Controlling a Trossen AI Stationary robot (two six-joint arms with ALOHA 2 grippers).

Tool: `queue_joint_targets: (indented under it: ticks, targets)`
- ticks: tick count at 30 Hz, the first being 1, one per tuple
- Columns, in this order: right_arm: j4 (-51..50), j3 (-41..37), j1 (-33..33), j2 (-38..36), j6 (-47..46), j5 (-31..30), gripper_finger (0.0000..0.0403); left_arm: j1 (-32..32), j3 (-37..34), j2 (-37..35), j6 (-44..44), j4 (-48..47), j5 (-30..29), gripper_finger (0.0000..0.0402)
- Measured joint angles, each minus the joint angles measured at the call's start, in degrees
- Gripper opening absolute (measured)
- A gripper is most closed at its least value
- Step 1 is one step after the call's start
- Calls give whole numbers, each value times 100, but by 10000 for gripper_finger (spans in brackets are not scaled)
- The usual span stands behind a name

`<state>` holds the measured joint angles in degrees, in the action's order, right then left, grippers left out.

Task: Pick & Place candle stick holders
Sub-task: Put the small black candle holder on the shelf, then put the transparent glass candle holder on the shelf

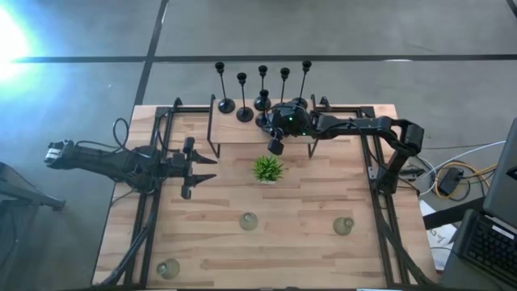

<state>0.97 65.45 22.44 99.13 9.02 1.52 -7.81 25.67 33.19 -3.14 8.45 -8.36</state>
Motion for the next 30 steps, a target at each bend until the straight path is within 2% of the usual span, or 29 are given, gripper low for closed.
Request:
queue_joint_targets:
  ticks: [12, 18, 27, 30]
  targets:
    - [90, -9, -3, 0, 20, -20, 8, 0, 0, 0, 2, 0, 0, 193]
    - [13, -11, -196, -239, -90, -14, 8, 0, 0, -1, -4, -15, 0, 193]
    - [-947, -11, -998, -1197, -325, -25, 8, 0, 0, -7, -9, -48, 0, 193]
    - [-1306, -11, -1406, -1531, -402, -361, 8, 0, 0, -9, -9, -46, 0, 193]
